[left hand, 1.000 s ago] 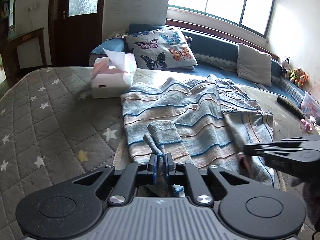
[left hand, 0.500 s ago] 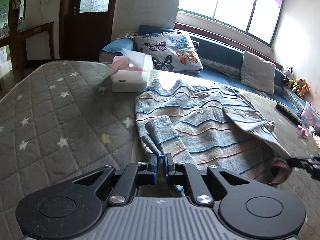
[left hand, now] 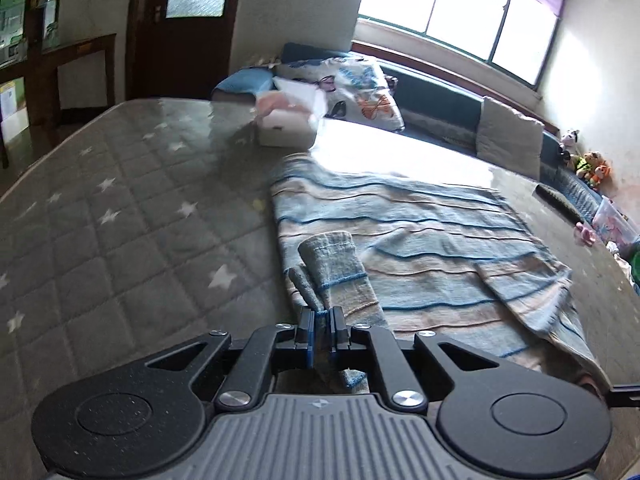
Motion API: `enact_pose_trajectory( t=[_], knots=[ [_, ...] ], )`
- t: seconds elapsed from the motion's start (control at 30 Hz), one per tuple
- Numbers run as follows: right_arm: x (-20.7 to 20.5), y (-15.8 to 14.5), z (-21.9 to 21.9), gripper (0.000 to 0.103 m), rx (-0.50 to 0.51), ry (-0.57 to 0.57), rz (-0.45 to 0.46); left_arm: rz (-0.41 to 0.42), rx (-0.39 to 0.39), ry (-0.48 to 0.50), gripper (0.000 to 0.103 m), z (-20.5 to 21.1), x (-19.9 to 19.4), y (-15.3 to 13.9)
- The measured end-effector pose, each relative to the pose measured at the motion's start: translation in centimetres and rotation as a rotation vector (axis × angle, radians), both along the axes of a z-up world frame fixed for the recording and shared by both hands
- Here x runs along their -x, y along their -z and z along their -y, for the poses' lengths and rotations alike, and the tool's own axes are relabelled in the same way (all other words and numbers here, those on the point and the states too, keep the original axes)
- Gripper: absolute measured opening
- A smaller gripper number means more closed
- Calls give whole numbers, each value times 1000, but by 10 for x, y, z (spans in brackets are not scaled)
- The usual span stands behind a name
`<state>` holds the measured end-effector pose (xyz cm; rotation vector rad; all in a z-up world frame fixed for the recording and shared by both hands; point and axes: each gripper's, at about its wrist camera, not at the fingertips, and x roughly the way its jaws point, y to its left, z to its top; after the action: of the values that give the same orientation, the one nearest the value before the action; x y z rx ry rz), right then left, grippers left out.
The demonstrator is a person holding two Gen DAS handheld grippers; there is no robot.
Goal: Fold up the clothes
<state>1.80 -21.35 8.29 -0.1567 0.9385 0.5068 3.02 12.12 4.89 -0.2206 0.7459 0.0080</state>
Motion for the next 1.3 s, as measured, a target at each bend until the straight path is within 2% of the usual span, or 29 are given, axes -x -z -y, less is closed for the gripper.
enact_pose_trajectory(
  t=[0.17,0.3,0.37,0.4,0.5,0.57,0.77,1.03,1.2,1.3],
  knots=[
    [4,-14,-4,7,17,-13,28,-23,6,-8,9,-5,2,7],
    [-17,-22,-19,10,13,-27,90,-23,1,-4,12,-4,-2,6],
    [-33,-21,-30,19,13,-34,112,-24,-1,-2,12,-3,-3,6],
    [-42,-19,-35,20,14,-38,117,-25,-1,-1,13,-2,-3,6],
    [-68,-8,-54,23,26,-55,124,-25,-3,-3,26,-2,-4,7],
    [-82,0,-64,31,40,-56,125,-25,-8,-6,36,-2,-5,7],
    [-119,28,-88,32,63,-30,114,-12,-44,-27,39,-1,-11,5],
    [-133,40,-88,30,90,5,116,38,-75,-8,41,5,-26,-7],
    [-137,40,-84,27,77,29,108,13,-75,7,35,8,-43,-2],
    [-139,40,-83,27,68,37,103,25,-87,11,34,8,-48,-4]
  ],
)
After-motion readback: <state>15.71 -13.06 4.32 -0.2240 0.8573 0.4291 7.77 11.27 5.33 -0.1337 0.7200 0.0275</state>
